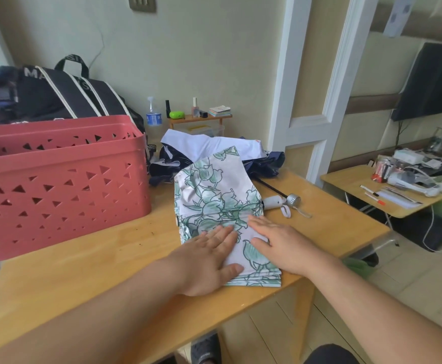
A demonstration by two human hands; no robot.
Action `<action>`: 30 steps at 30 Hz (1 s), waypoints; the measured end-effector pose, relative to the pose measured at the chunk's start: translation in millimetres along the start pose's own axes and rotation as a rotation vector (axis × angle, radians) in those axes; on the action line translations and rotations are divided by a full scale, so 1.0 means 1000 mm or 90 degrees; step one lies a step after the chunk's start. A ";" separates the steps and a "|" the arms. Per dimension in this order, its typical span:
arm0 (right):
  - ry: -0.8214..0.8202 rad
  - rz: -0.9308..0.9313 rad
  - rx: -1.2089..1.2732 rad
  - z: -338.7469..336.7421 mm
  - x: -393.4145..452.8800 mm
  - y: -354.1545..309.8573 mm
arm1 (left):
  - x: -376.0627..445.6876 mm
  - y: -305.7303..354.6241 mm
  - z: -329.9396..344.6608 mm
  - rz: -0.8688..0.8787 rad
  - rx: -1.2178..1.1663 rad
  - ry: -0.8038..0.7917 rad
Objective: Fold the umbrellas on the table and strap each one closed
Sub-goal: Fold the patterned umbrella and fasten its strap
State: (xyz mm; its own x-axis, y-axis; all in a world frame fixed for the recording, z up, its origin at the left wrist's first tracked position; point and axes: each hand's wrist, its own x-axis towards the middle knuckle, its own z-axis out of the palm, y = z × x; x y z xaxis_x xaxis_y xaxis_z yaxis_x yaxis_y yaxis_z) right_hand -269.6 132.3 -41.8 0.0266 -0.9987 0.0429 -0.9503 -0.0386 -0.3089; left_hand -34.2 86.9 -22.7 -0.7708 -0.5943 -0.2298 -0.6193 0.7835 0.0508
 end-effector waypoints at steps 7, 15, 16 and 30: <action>-0.045 0.099 -0.075 -0.018 -0.006 -0.017 | -0.033 -0.005 0.017 -0.084 0.006 0.063; -0.095 -0.083 -0.103 0.002 -0.003 -0.080 | -0.038 -0.003 0.014 -0.084 0.006 0.043; -0.127 -0.042 -0.110 0.004 -0.005 -0.066 | -0.041 -0.006 0.011 -0.079 0.002 0.032; -0.132 0.078 -0.118 0.000 -0.015 -0.036 | 0.023 0.017 -0.024 -0.043 0.167 0.179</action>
State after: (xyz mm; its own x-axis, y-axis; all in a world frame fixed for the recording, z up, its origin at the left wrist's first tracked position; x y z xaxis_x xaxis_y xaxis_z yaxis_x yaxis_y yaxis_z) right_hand -236.2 148.9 -31.1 -0.0466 -0.9817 -0.1846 -0.9902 0.0697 -0.1208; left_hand -66.1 82.7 -3.3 -0.7631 -0.6441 0.0524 -0.6386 0.7391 -0.2143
